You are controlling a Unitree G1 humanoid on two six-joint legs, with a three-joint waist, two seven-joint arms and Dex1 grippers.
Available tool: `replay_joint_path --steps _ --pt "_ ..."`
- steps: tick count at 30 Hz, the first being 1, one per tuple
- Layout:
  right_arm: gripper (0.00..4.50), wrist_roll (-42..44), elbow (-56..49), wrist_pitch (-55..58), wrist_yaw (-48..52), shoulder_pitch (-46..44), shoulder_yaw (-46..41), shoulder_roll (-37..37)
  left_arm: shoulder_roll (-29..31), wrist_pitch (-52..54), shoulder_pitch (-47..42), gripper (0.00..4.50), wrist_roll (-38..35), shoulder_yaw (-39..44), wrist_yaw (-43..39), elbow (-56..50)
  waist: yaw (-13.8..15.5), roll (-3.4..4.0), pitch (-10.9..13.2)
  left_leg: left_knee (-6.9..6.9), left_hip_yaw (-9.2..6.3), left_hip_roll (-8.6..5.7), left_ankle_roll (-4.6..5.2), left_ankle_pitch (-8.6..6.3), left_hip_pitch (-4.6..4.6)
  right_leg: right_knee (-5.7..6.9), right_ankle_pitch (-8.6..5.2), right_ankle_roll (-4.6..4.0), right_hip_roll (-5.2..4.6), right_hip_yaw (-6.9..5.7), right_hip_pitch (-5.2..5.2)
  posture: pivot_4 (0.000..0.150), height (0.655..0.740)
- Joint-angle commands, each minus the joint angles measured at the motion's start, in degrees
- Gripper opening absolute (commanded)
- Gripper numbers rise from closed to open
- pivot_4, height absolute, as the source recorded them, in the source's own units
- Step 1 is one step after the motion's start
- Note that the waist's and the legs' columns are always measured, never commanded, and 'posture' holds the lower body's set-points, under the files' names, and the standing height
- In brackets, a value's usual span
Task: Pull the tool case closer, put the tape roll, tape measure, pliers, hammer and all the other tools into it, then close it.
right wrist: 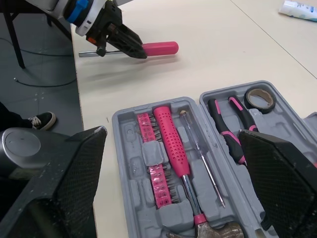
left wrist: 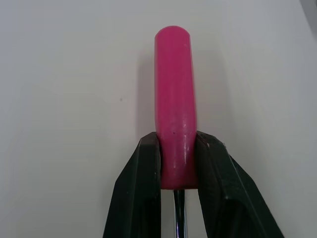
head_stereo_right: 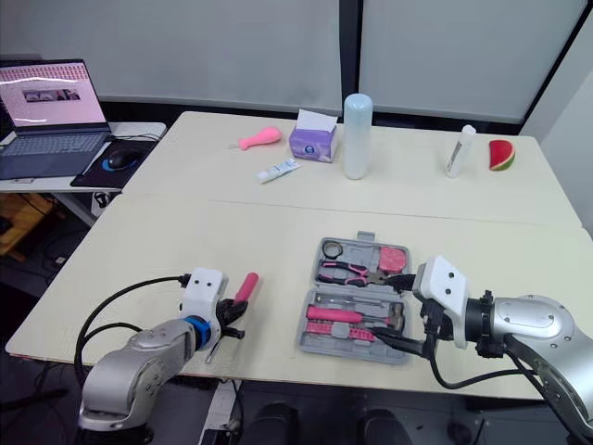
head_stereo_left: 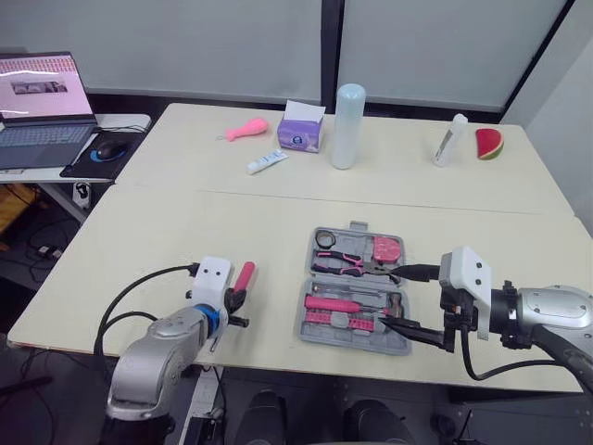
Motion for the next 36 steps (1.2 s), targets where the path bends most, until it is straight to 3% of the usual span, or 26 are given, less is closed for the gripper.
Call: replay_joint_path --steps 1,8,13,23,32,35,36 --pt "4.5 0.62 -1.28 -0.74 0.81 -0.89 -0.34 -0.78 -0.82 -0.05 0.11 0.58 -0.32 -0.88 0.18 -2.18 0.0 0.0 0.0 0.0 -0.01 0.0 0.01 0.0 0.0 0.0 0.0 0.0 0.0 -0.01 0.0 0.15 0.7002" --pt "4.5 0.37 -1.21 -0.99 1.62 -0.81 0.17 -1.2 -2.66 -1.9 -1.53 0.58 0.69 -4.2 0.07 0.76 -0.07 -0.01 0.0 0.0 -0.02 0.0 0.05 -0.03 -0.01 0.0 0.0 0.0 0.01 0.0 0.0 0.15 0.7002" --pt "4.5 0.36 -1.4 -0.85 1.62 -0.57 0.08 -1.3 -0.82 -3.96 -2.73 0.58 1.47 -8.01 -1.85 2.61 -0.07 -0.01 0.0 -0.01 -0.01 0.0 0.07 -0.04 0.0 0.0 0.0 0.0 0.01 0.01 0.0 0.15 0.7002" --pt "4.5 0.45 -2.11 -0.29 0.94 -0.24 -0.02 -1.26 -1.61 -5.7 -3.48 0.58 1.4 -7.34 -2.31 5.89 -0.06 0.01 0.0 -0.01 -0.02 0.0 0.08 -0.04 0.0 0.0 0.0 0.0 0.01 0.0 0.0 0.15 0.7002" --pt "4.5 0.79 -2.84 -0.28 0.43 0.22 -0.99 -1.37 1.6 -3.13 -2.25 3.41 -2.84 -1.23 -5.72 0.36 -0.17 -0.01 0.01 -0.01 -0.03 0.02 0.08 -0.04 0.0 0.0 0.0 0.0 0.01 -0.02 0.0 0.15 0.7002" --pt "4.5 0.61 -3.56 -0.44 -0.09 0.6 -1.81 -1.45 5.82 -3.39 -1.32 4.37 -5.71 1.47 -10.02 -4.12 -0.2 0.0 0.02 -0.03 -0.03 0.04 0.07 -0.04 0.0 0.0 0.0 0.0 0.02 -0.01 -0.02 0.15 0.7002" --pt "4.5 0.52 -4.15 -0.36 -0.34 0.71 -2.05 -1.61 9.56 -7.42 -0.91 4.44 -6.4 1.49 -15.28 -4.7 -0.18 -0.01 0.02 -0.03 -0.03 0.04 0.06 -0.03 0.0 0.0 0.0 0.0 0.02 -0.01 -0.02 0.15 0.7002"
